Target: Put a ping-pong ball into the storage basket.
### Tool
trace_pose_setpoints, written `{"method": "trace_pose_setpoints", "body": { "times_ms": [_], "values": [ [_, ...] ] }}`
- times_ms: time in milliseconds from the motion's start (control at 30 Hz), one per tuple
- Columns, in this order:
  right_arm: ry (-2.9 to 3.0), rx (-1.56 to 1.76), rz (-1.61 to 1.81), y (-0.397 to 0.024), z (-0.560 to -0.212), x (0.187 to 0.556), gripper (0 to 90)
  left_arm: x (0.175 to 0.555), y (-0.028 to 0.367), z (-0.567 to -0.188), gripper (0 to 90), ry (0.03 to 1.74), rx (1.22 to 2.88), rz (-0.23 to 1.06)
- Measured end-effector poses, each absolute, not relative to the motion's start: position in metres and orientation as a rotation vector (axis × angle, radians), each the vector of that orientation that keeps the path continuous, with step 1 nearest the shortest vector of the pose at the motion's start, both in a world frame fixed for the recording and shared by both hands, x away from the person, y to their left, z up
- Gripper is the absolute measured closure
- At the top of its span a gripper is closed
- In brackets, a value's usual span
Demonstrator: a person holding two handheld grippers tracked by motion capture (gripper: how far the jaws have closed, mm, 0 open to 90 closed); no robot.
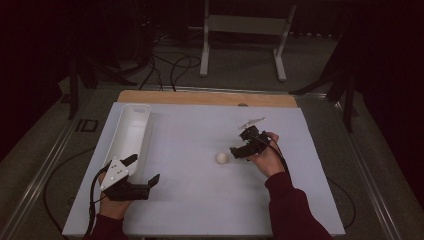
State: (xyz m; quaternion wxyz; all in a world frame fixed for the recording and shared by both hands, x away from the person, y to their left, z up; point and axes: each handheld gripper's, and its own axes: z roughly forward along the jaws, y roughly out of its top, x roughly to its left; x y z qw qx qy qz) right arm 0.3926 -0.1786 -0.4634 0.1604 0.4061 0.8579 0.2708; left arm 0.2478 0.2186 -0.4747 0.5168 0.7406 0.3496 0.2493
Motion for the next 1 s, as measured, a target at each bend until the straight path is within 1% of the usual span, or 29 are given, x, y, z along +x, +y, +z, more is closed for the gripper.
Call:
{"method": "trace_pose_setpoints", "body": {
  "times_ms": [1000],
  "values": [
    [2.485,1.182,0.701,-0.173,-0.477,0.399,13.2,0.248,0.219,-0.475,1.7,0.839,1.778,0.597]
  ]
}}
